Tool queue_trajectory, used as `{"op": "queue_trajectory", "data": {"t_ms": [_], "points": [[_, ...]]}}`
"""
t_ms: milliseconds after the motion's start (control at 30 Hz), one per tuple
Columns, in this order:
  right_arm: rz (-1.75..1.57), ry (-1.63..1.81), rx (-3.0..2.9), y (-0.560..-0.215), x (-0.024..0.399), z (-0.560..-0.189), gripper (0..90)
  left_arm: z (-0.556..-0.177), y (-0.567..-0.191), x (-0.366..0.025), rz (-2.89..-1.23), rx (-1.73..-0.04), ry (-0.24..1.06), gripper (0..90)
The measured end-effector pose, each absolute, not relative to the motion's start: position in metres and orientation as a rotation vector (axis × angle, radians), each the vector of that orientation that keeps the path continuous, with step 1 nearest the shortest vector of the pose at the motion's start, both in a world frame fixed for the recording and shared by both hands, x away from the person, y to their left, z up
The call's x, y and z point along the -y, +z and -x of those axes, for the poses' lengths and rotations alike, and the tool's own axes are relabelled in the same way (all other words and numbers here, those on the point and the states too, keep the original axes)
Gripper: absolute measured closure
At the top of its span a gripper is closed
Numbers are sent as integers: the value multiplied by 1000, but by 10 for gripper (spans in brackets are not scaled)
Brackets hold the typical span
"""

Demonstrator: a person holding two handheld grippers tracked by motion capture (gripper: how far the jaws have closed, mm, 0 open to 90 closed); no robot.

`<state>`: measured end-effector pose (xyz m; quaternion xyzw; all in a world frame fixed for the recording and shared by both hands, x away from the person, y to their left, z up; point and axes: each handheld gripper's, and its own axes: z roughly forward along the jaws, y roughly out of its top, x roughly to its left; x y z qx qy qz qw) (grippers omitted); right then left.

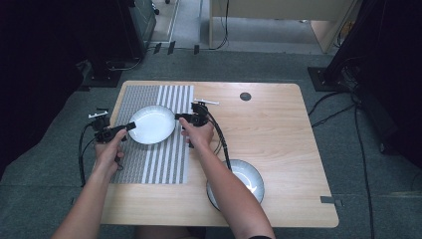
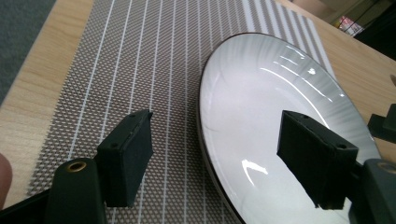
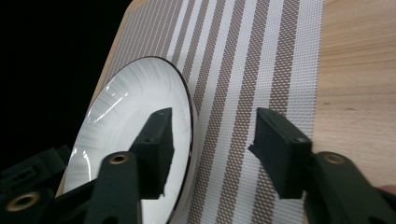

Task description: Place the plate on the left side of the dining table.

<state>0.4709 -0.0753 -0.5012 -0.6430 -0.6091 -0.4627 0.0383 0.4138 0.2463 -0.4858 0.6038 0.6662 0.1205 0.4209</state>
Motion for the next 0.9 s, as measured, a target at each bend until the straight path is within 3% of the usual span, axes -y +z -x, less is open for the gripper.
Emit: {"op": "queue_trajectory", "data": {"t_ms": [233,900], "points": [[2009,-1361,2000,-499,93,-462,375,-389,-479,-234,-1577,-1636,365,205],[1847,-1467,2105,-465,114,-420,336,-306,-481,-221,-1597,-1573,431,177]]}}
